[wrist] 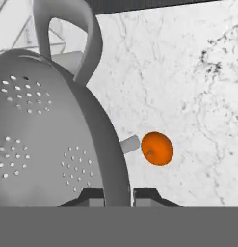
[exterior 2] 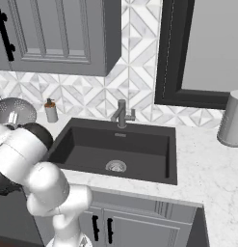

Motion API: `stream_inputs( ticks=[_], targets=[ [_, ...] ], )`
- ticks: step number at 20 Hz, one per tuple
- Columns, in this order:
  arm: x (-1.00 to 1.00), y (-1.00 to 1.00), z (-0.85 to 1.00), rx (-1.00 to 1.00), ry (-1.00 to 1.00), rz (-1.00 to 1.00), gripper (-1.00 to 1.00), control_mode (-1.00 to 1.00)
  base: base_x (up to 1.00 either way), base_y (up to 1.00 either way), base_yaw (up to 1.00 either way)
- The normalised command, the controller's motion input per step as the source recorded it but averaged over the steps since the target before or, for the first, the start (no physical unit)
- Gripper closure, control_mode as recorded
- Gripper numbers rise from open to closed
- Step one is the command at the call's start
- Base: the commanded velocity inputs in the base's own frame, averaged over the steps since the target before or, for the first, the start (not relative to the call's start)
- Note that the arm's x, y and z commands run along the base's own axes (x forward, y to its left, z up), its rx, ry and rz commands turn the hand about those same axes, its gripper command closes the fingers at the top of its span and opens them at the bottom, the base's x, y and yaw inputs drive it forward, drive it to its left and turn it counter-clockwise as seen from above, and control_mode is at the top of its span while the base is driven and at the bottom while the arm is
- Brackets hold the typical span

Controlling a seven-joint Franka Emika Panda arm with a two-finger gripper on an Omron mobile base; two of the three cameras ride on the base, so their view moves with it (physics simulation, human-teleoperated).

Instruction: Put the colander in the sink, put the orange in the colander, and turn on the sink faucet and pour water over the colander.

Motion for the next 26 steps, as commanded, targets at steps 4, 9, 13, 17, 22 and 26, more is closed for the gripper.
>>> stream_inputs(
  ticks=[4, 9, 13, 17, 22, 26],
  targets=[
    [-0.99, -0.23, 0.33, -0.02, 0.28, -0.04, 1.00, -1.00, 0.00, 0.00, 0.00],
    [-0.82, -0.39, 0.61, -0.01, 0.05, -0.06, 1.00, -1.00, 0.00, 0.00, 0.00],
    [-0.40, -0.40, 0.91, 0.00, 0.05, -0.01, 1.00, -1.00, 0.00, 0.00, 0.00],
    [-0.30, -0.37, 0.90, -0.06, 0.24, 0.00, 1.00, -1.00, 0.00, 0.00, 0.00],
    [-0.18, -0.25, 0.69, -0.09, 0.39, 0.00, 1.00, -1.00, 0.00, 0.00, 0.00],
    [-0.22, -0.26, 0.34, -0.33, 0.35, 0.00, 1.00, -1.00, 0.00, 0.00, 0.00]
  ],
)
